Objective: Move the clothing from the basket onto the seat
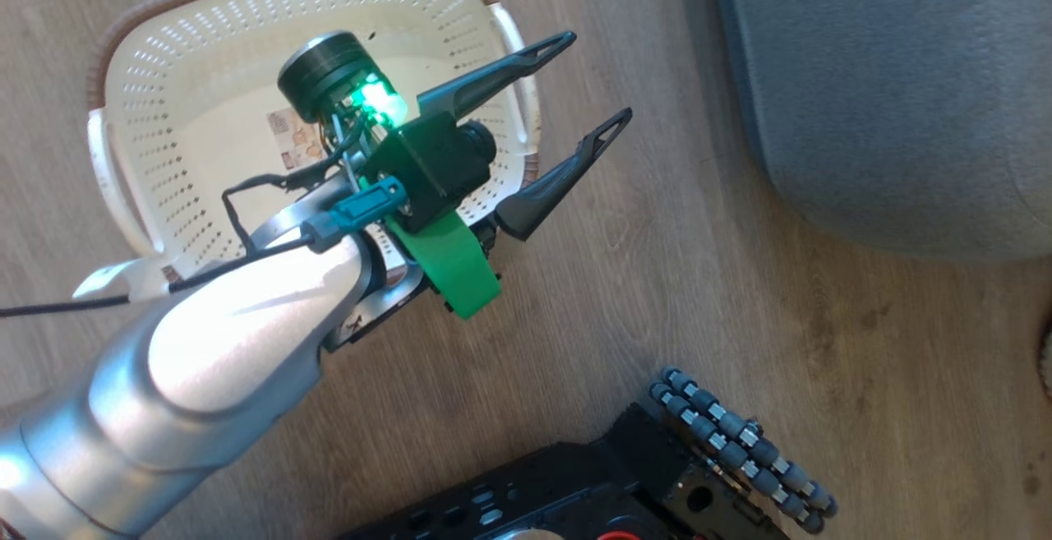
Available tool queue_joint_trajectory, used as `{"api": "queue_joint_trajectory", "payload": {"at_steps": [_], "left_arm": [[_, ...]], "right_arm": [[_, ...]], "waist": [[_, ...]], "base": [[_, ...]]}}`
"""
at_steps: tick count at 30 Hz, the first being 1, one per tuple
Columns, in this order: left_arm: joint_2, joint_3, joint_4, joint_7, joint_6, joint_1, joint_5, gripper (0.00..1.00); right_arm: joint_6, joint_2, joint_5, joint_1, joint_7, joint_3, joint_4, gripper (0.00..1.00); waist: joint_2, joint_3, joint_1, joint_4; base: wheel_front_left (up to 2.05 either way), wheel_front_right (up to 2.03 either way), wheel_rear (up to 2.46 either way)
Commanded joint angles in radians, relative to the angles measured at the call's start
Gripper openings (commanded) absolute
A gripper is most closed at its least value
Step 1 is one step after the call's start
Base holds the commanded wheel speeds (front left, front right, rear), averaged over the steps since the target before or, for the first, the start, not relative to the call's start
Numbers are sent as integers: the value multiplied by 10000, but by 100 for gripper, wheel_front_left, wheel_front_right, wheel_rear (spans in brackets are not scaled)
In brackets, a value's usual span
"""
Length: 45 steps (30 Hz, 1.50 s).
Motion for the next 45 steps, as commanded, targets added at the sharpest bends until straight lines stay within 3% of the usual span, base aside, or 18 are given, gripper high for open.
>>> {"api": "queue_joint_trajectory", "payload": {"at_steps": [1, 9, 11, 12, 21, 28, 36, 45], "left_arm": [[55, 198, -407, -57, 6, -203, 101, 100], [-73, 117, -201, -300, -8, -258, 74, 100], [-130, 78, -116, -364, -12, -251, 62, 100], [-160, 60, -73, -401, -15, -250, 54, 100], [-530, -26, 511, -835, -42, -59, -147, 100], [-814, 37, 983, -1061, -54, 209, -231, 100], [-1325, 500, 1575, -1153, -69, 816, -237, 100], [-1894, 1910, 2025, -1158, -121, 1962, 112, 100]], "right_arm": [[69, -187, -73, 286, -36, -192, -146, 0], [69, 405, 133, 840, -395, -346, 901, 0], [69, 437, 175, 1015, -560, -301, 1170, 48], [69, 466, 238, 1084, -643, -260, 1294, 100], [69, 310, 1235, 2048, -1077, 1493, 2502, 100], [69, 323, 2082, 3184, -1214, 2889, 2369, 100], [69, 799, 2822, 4726, -1222, 4076, 363, 100], [69, 1996, 2815, 5786, -1223, 5347, -2022, 100]], "waist": [[-1, 113, -2, 146], [-1, -34, -2, 345], [-1, -160, -2, 376], [-1, -235, -2, 388], [-1, -1256, -2, 574], [-1, -2017, -2, 781], [-1, -3122, -2, 1285], [-1, -4545, -2, 2191]], "base": [[0, 0, 0], [0, 0, 0], [0, 0, 0], [0, 0, 0], [0, 0, 0], [0, 0, 0], [0, 0, 0], [0, 0, 0]]}}
